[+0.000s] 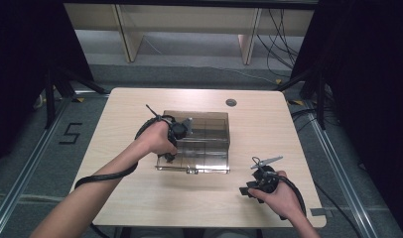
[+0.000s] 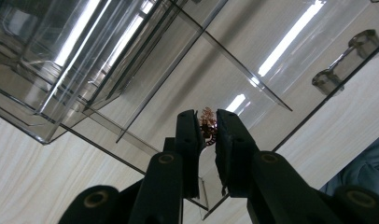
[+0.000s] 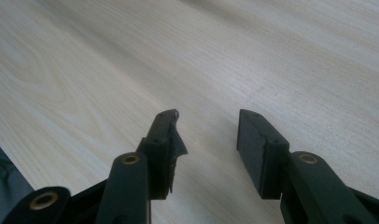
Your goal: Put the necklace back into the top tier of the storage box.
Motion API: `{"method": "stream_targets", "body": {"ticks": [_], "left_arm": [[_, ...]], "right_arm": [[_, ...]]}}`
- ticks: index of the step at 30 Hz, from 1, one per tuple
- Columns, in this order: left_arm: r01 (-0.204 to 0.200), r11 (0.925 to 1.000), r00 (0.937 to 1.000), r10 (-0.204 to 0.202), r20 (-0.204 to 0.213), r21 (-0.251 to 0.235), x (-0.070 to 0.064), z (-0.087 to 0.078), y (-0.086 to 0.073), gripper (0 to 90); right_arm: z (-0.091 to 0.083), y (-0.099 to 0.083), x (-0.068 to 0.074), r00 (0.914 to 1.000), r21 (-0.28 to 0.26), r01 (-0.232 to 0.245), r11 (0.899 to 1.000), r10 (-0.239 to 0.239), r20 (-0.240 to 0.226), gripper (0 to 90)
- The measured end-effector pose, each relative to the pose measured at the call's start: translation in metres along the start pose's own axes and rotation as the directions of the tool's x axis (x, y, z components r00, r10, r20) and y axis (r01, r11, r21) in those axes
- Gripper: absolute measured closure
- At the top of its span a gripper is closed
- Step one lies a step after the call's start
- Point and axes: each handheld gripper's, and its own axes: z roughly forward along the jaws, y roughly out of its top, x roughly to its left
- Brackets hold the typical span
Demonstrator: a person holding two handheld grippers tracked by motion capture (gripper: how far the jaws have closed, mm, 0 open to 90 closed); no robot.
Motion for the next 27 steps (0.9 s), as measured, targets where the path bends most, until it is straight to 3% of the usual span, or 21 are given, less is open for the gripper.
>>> {"method": "stream_targets", "body": {"ticks": [3,6,8,9,10,14,15,16,17,21,25,27], "left_arm": [[-0.001,1.0,1.0,0.001,0.0,0.001,0.001,0.001,-0.001,78.4],[0.007,0.9999,1.0,-0.007,0.005,-0.008,0.001,0.0,-0.001,76.9],[0.01,0.9997,0.9999,-0.01,0.007,-0.024,0.001,-0.001,-0.001,74.3],[0.007,0.9995,0.9999,-0.006,0.008,-0.03,0.001,-0.003,-0.002,73.0],[0.015,0.999,0.9998,-0.014,0.011,-0.043,0.001,-0.004,-0.003,71.6],[0.012,0.9955,0.9999,-0.012,0.003,-0.094,0.002,-0.013,-0.011,66.9],[-0.016,0.995,0.9999,0.015,-0.008,-0.098,0.005,-0.016,-0.013,66.2],[0.012,0.9937,0.9999,-0.012,-0.006,-0.112,0.003,-0.018,-0.017,65.4],[-0.011,0.9928,0.9998,0.009,-0.017,-0.119,0.005,-0.021,-0.02,64.7],[0.018,0.986,0.9995,-0.022,-0.024,-0.166,0.007,-0.031,-0.037,62.8],[0.033,0.9855,0.9988,-0.038,-0.03,-0.167,0.013,-0.036,-0.055,61.2],[0.069,0.9822,0.9971,-0.074,-0.02,-0.175,0.015,-0.035,-0.063,60.4]], "right_arm": [[0.0,-0.001,-0.002,0.9996,-0.008,0.026,1.0,-0.026,-0.006,58.1],[0.002,0.0,0.0,0.9999,-0.008,0.01,1.0,-0.01,0.008,58.1],[0.002,0.0,0.0,1.0,-0.005,0.001,1.0,-0.001,0.005,58.1],[0.0,-0.001,-0.001,0.9998,-0.006,0.018,1.0,-0.018,-0.005,58.1],[0.0,0.0,0.0,1.0,-0.001,-0.001,1.0,0.001,-0.001,58.0],[-0.001,-0.001,0.0,0.9999,0.003,-0.006,1.0,0.006,-0.011,58.0],[-0.001,-0.001,-0.001,1.0,-0.002,0.001,1.0,-0.001,-0.008,58.1],[0.0,-0.001,-0.002,0.9998,-0.018,0.02,1.0,-0.02,-0.006,58.1],[-0.001,0.0,-0.002,0.9998,-0.012,0.019,1.0,-0.019,-0.01,58.0],[-0.001,0.0,-0.002,0.9999,-0.013,0.015,1.0,-0.015,-0.005,58.0],[-0.001,0.0,-0.001,0.9999,-0.012,0.01,1.0,-0.01,-0.008,58.0],[0.0,0.0,-0.002,0.9997,-0.014,0.024,1.0,-0.024,-0.004,58.0]]}}
